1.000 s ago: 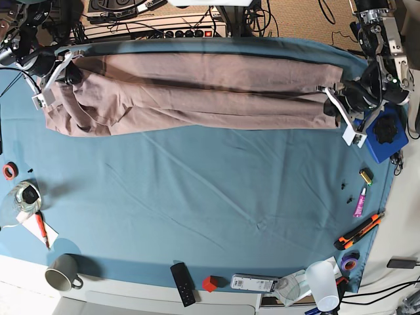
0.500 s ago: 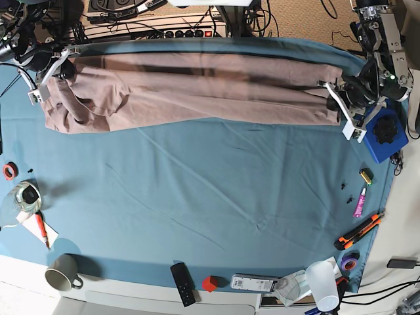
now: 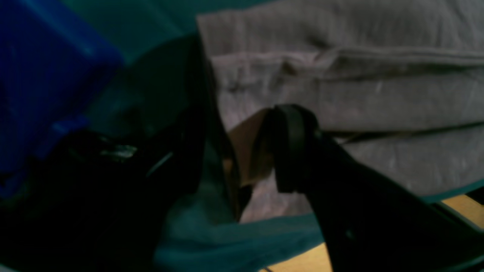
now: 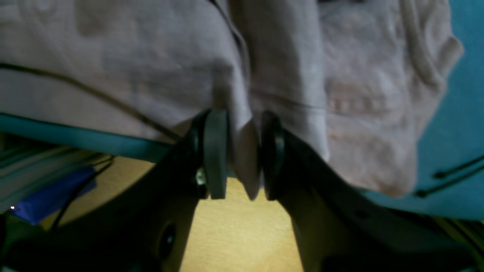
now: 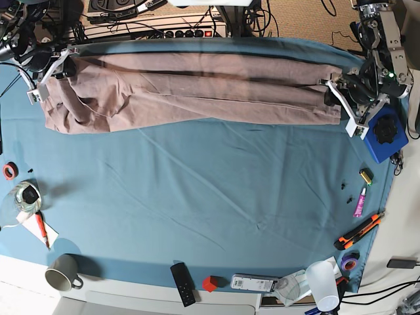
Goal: Fold the T-shirt properly
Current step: 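Lay the folded hem down and adjust the grip with both grippers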
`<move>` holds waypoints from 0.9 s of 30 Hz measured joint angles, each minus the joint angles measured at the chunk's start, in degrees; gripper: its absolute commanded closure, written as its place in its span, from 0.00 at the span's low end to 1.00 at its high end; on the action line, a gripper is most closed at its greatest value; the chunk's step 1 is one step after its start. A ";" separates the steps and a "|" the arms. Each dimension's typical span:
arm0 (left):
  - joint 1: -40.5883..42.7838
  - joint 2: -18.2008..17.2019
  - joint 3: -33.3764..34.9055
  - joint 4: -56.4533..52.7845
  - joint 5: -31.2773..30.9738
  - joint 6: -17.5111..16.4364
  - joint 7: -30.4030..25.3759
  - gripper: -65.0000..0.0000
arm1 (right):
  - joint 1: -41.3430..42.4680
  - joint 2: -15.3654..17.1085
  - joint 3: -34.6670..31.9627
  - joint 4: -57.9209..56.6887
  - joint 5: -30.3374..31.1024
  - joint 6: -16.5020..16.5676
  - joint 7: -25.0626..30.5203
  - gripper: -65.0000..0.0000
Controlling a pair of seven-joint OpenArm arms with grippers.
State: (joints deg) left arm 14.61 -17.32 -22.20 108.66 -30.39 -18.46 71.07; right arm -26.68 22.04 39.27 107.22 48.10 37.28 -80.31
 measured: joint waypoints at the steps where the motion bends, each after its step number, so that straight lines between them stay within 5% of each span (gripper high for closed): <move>1: 0.13 0.02 0.00 0.00 -0.76 -0.02 -0.17 0.54 | 0.02 0.04 0.00 0.00 -0.04 0.00 0.09 0.76; 15: 0.85 1.75 -0.66 -5.86 -3.80 0.68 -6.16 0.55 | 0.00 0.02 0.00 0.00 -0.04 -0.02 0.22 0.76; 19: 0.59 1.46 -0.83 -5.99 -8.24 1.66 -3.28 0.64 | 0.00 0.02 0.00 0.00 -0.04 -0.02 0.22 0.76; 23: 1.14 2.05 -0.63 -6.58 -14.53 -1.14 -0.79 0.66 | 0.00 0.02 0.00 0.00 -0.04 -0.02 0.22 0.76; 27: 1.20 2.08 -0.59 -6.64 -14.47 -1.11 -0.85 0.85 | 0.00 0.02 0.00 0.00 -0.02 -0.02 0.37 0.76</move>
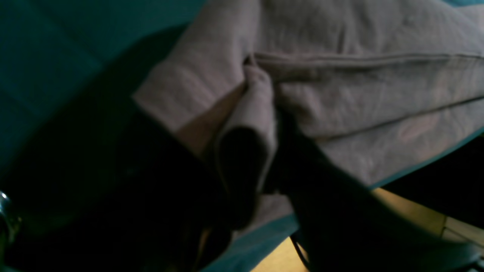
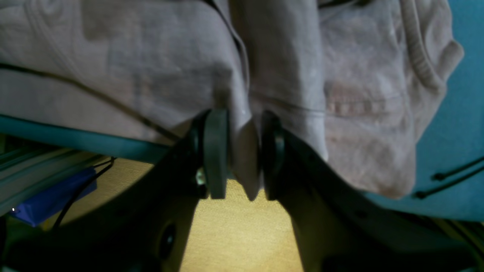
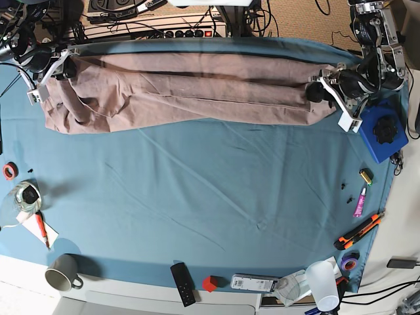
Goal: Fold the T-shirt properly
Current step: 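Lay the folded hem down and adjust the grip with both grippers, then drag the shirt's end with the left gripper toward the right gripper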
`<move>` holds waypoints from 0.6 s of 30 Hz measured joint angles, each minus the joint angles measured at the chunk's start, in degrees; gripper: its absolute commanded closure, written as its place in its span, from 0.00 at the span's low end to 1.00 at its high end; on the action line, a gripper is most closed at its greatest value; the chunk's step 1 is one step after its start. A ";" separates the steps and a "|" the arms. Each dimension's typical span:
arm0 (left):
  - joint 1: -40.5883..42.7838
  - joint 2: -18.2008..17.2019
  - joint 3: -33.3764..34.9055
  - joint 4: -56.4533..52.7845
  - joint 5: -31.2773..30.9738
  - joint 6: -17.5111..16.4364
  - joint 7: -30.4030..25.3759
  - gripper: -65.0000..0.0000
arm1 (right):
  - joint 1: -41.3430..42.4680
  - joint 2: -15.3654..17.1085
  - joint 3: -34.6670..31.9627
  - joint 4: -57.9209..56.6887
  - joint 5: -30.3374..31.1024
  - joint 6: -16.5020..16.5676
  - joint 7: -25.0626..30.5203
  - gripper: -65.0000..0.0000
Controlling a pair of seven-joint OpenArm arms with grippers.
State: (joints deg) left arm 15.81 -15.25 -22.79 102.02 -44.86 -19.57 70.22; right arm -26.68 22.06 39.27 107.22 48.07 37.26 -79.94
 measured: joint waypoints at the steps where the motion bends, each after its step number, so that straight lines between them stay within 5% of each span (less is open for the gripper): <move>1: 0.00 -0.02 0.00 -0.04 -0.07 0.00 0.09 0.92 | 0.00 0.00 0.00 0.00 0.00 0.00 0.04 0.76; 2: 0.00 0.00 0.00 -0.04 0.02 0.00 0.26 1.00 | 0.00 0.00 0.00 0.00 -0.02 0.00 0.07 0.76; 14: -2.03 0.44 0.61 12.37 3.17 -0.17 2.23 1.00 | 0.00 0.00 0.00 0.00 0.00 0.00 1.38 0.76; 18: 1.07 0.68 0.61 16.50 -1.81 -5.20 2.12 1.00 | 0.00 -0.02 0.00 0.00 0.00 0.00 1.77 0.76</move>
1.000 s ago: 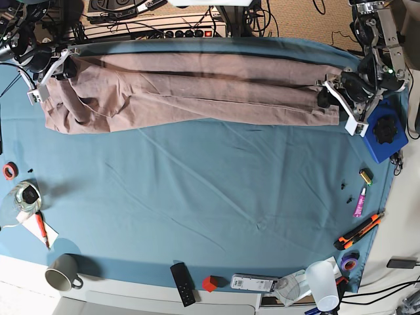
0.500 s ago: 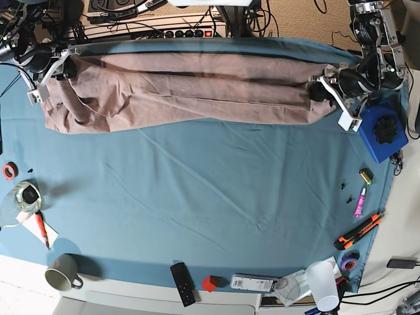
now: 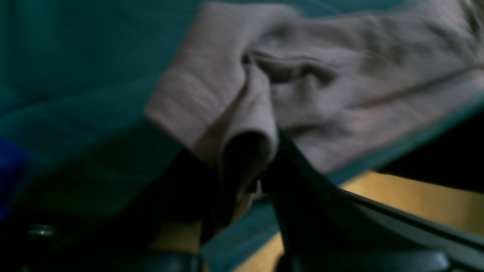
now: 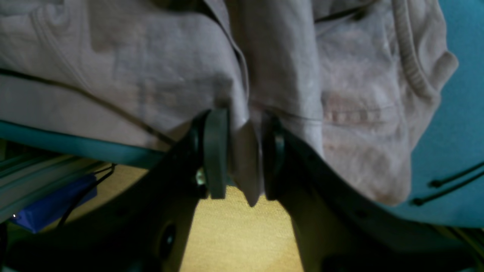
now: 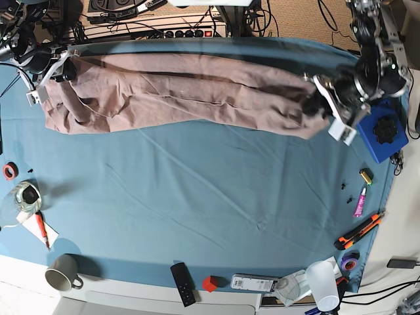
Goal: Fold the T-shirt properly
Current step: 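Drag the shirt's end with the left gripper toward the right gripper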
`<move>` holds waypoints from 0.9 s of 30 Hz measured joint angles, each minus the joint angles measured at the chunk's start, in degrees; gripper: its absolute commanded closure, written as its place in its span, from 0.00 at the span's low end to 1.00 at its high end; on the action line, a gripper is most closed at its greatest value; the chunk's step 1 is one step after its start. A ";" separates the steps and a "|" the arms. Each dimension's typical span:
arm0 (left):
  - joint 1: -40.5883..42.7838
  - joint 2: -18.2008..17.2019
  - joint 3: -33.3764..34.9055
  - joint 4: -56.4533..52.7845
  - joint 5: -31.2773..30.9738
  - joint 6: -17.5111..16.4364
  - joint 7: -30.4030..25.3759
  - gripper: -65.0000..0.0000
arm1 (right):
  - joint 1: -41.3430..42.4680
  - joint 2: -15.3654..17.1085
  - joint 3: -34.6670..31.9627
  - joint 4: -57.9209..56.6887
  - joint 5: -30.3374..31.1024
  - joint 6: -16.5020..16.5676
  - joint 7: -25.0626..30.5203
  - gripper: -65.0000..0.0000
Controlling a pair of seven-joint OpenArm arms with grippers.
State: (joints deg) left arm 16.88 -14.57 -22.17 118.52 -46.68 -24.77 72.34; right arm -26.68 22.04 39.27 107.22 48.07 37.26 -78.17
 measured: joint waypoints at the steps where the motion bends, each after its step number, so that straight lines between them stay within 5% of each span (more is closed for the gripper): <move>1: 0.81 0.13 0.00 0.76 -0.04 -0.52 0.11 1.00 | 0.00 0.00 0.00 0.00 -0.02 0.00 0.33 0.76; 10: 8.74 2.69 0.00 13.29 -3.02 -0.66 -1.73 1.00 | 0.04 0.02 0.00 0.00 -0.07 0.00 0.83 0.76; 13: 9.68 3.32 1.14 15.76 -3.89 -3.87 -3.30 1.00 | 0.04 0.02 0.00 0.00 -0.07 0.00 0.85 0.76; 21: 9.92 3.78 18.36 15.56 3.39 -2.93 -5.11 1.00 | 0.07 0.04 0.00 0.00 -0.11 0.02 0.85 0.76; 23: 9.75 5.27 21.94 15.54 7.39 -0.22 -6.10 1.00 | 0.04 0.00 0.00 0.00 -0.13 0.00 0.85 0.76; 27: 8.83 9.46 27.96 15.50 10.51 -0.31 -8.09 1.00 | 0.15 0.04 0.00 0.00 -0.09 0.00 0.85 0.76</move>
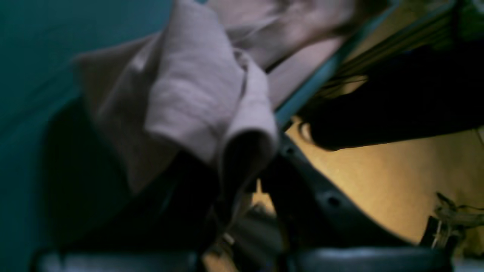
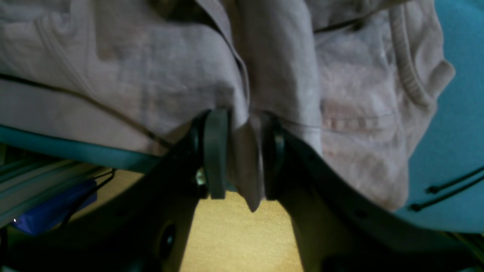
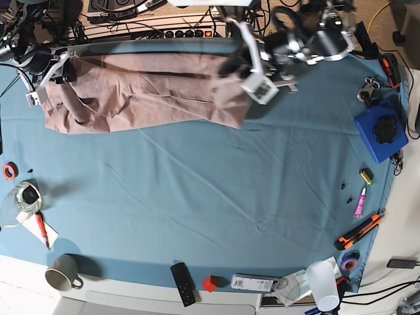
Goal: Fold the T-shirt properly
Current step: 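Drag the shirt's end with the left gripper toward the right gripper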
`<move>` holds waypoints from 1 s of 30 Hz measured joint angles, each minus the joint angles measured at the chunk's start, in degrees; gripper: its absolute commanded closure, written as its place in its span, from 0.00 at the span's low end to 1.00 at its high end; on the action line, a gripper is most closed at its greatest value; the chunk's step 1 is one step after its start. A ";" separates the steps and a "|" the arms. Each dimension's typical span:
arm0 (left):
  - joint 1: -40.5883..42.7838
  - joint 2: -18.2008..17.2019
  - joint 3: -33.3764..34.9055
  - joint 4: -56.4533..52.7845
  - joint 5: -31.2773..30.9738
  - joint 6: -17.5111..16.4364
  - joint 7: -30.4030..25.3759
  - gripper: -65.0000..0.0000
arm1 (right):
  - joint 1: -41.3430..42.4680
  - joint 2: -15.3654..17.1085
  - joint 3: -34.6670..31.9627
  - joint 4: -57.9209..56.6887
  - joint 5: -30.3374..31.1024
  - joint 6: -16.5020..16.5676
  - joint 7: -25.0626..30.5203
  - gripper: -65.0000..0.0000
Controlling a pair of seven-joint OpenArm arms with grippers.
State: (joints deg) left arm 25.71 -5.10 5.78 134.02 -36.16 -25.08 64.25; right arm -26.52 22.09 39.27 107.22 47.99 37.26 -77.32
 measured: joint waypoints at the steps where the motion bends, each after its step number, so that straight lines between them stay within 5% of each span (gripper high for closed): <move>1: -0.35 0.92 1.46 0.00 1.40 -0.04 -0.79 1.00 | 0.00 0.00 0.00 0.00 -0.02 0.00 0.00 0.76; 9: -3.69 4.11 11.10 -0.02 13.16 3.45 -6.08 1.00 | 0.00 -0.02 0.00 0.00 0.02 0.00 0.00 0.76; 26: -8.41 8.90 16.76 -10.82 14.03 3.43 -7.02 1.00 | 0.00 0.11 0.00 0.00 0.02 0.00 0.31 0.76; 28: -8.46 8.96 16.74 -10.82 14.10 1.09 -7.80 1.00 | 0.00 0.11 0.00 0.00 0.00 0.00 0.44 0.76; 30: -8.44 9.05 16.72 -10.82 13.90 -3.98 -9.03 0.77 | 0.00 0.11 0.00 0.00 0.00 0.02 0.44 0.76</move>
State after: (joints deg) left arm 17.28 3.95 22.50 123.20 -22.26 -29.06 55.22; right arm -26.52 22.20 39.27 107.22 47.99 37.28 -76.88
